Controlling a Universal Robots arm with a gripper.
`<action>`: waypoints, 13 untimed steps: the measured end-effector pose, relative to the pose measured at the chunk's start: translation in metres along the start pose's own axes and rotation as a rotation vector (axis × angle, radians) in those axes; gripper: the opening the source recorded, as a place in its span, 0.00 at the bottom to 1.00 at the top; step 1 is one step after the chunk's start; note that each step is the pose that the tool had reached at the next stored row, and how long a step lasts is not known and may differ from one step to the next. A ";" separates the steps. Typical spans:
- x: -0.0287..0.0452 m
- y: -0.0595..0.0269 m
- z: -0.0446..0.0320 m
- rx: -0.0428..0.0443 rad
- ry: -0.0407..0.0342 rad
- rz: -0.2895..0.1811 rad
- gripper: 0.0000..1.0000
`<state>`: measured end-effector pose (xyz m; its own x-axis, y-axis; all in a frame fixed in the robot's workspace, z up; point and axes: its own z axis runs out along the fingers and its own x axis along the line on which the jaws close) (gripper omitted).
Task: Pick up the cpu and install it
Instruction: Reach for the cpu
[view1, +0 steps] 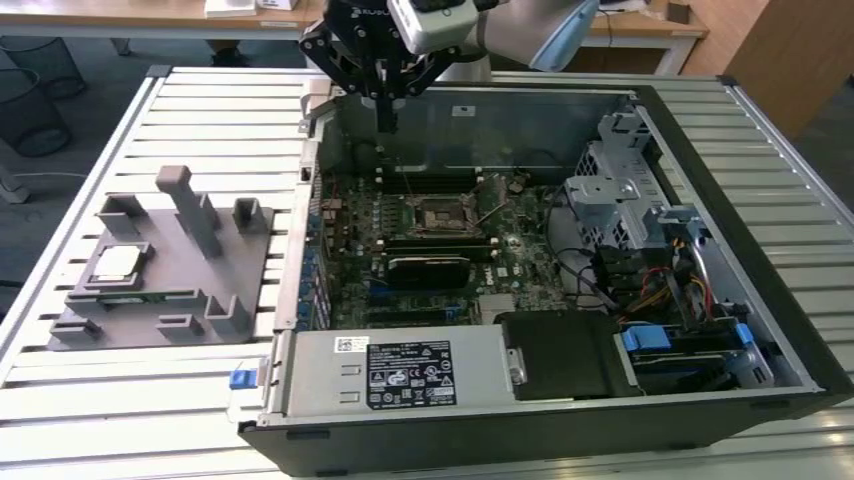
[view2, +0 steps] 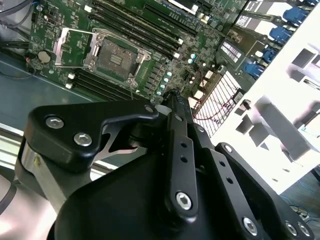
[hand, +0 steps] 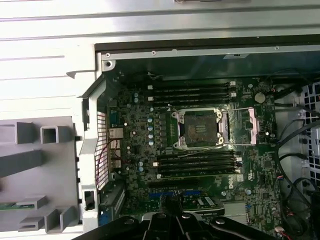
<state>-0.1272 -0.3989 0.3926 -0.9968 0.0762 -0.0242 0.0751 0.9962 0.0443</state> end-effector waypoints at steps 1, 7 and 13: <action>0.0006 0.0000 0.0001 0.0000 0.0000 0.000 0.11; 0.0044 -0.0004 0.0005 0.0000 0.0009 0.000 0.11; 0.0081 -0.0007 0.0011 0.0001 0.0025 0.000 0.11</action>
<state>-0.1353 -0.3989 0.3913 -0.9969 0.0763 -0.0217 0.0753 0.9962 0.0442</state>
